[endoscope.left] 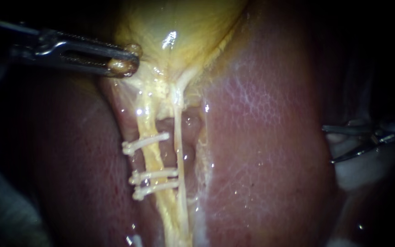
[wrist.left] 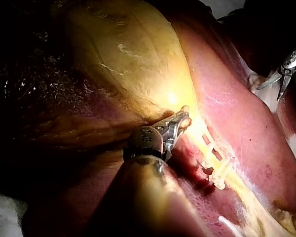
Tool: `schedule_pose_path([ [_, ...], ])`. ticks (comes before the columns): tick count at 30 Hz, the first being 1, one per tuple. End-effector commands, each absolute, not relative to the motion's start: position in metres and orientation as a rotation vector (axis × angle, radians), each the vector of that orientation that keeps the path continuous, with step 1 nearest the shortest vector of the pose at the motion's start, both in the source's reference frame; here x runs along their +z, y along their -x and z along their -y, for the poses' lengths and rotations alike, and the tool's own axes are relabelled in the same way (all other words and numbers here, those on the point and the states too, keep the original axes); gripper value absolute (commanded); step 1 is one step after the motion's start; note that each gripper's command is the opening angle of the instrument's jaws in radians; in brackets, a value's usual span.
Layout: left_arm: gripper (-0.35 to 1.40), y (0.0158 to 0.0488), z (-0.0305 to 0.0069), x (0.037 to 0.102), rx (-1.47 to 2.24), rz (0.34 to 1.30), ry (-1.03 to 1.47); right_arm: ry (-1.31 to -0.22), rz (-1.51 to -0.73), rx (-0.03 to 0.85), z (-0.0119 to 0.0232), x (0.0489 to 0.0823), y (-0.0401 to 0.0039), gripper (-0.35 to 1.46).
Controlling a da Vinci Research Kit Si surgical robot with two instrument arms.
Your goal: Go to the cutting position left tube
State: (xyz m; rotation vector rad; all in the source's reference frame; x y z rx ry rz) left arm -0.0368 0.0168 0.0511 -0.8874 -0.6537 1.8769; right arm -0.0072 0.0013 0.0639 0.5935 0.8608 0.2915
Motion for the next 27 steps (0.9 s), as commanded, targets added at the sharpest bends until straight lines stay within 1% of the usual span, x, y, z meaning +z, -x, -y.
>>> schedule_pose_path([
  [1,-0.35,0.0368,-0.0168,0.0512,1.878,0.653,0.888,-0.598,-0.866,0.294,-0.001,0.0637,0.0063,1.21],
  [4,-0.35,0.0368,-0.0168,0.0513,1.878,0.653,0.888,-0.609,-0.869,0.293,-0.0001,0.0627,0.0037,1.24],
  [11,-0.35,0.0369,-0.0168,0.0515,1.878,0.652,0.888,-0.631,-0.88,0.277,0.0019,0.0596,-0.0031,1.24],
  [17,-0.35,0.0369,-0.0168,0.0516,1.878,0.651,0.888,-0.681,-0.873,0.32,0.0029,0.0574,-0.0088,1.26],
  [22,-0.35,0.037,-0.0168,0.0516,1.878,0.651,0.888,-0.707,-0.865,0.341,0.0035,0.0565,-0.012,1.26],
  [27,-0.35,0.037,-0.0168,0.0516,1.878,0.651,0.888,-0.715,-0.845,0.357,0.0033,0.0567,-0.0141,1.26],
])
